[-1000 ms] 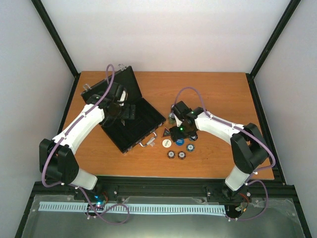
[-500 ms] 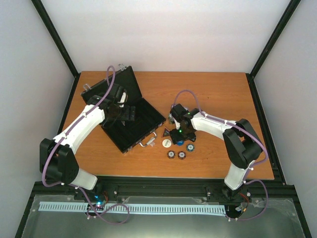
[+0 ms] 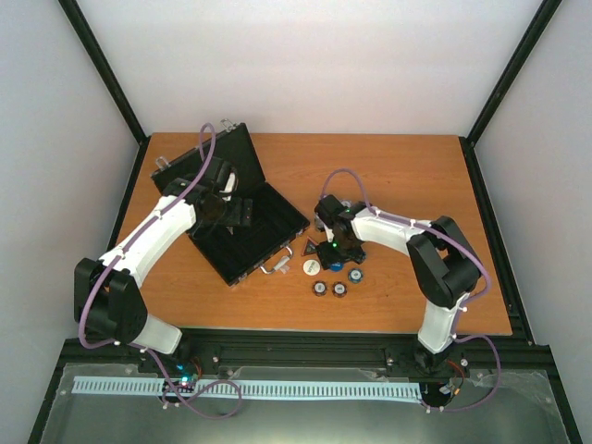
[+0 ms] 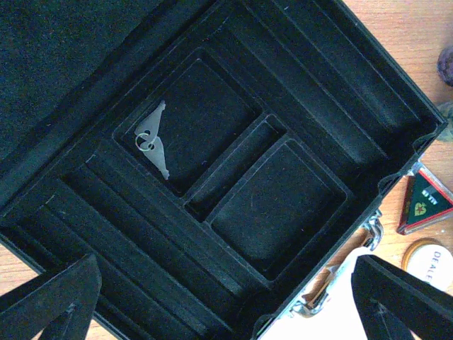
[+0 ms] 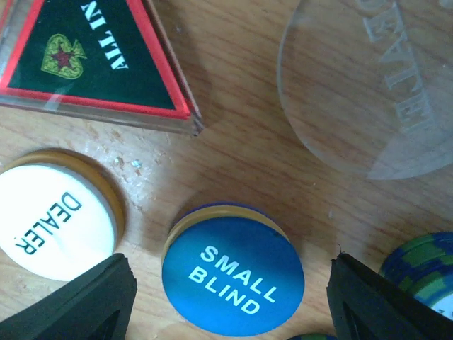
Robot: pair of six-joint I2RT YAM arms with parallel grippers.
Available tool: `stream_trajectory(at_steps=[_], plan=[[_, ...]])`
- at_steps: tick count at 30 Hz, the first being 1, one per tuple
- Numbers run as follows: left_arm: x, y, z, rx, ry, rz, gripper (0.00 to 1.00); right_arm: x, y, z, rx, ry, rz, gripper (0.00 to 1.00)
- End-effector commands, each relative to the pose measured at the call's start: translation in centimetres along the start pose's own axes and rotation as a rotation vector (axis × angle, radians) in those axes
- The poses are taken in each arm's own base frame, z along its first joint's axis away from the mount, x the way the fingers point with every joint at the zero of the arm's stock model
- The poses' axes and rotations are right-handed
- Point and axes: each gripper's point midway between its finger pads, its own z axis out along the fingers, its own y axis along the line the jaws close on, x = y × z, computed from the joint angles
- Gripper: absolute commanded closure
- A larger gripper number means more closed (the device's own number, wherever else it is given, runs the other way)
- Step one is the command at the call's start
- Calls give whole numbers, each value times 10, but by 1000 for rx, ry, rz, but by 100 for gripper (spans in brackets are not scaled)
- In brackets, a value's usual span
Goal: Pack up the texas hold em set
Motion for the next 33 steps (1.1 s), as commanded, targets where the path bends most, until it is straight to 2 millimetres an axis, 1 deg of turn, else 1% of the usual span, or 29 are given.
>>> stream_trajectory(at_steps=[1, 3, 9, 13, 20, 24, 33], plan=[[-2, 1, -6, -6, -24, 8, 0, -8, -3, -1, 44, -13, -15, 25], [-2, 1, -5, -7, -23, 8, 0, -9, -4, 0, 55, -14, -14, 25], [-3, 1, -2, -10, -18, 11, 0, -7, -1, 7, 39, 9, -17, 27], [-3, 1, 1, -11, -12, 11, 0, -7, -1, 8, 44, 13, -19, 27], [-3, 0, 4, -10, -3, 14, 0, -2, -3, 14, 51, 31, -16, 27], [-4, 0, 4, -12, -1, 18, 0, 0, -4, 16, 74, 39, -17, 29], [-1, 1, 7, -15, 10, 21, 0, 10, 4, 23, 100, 73, -38, 29]])
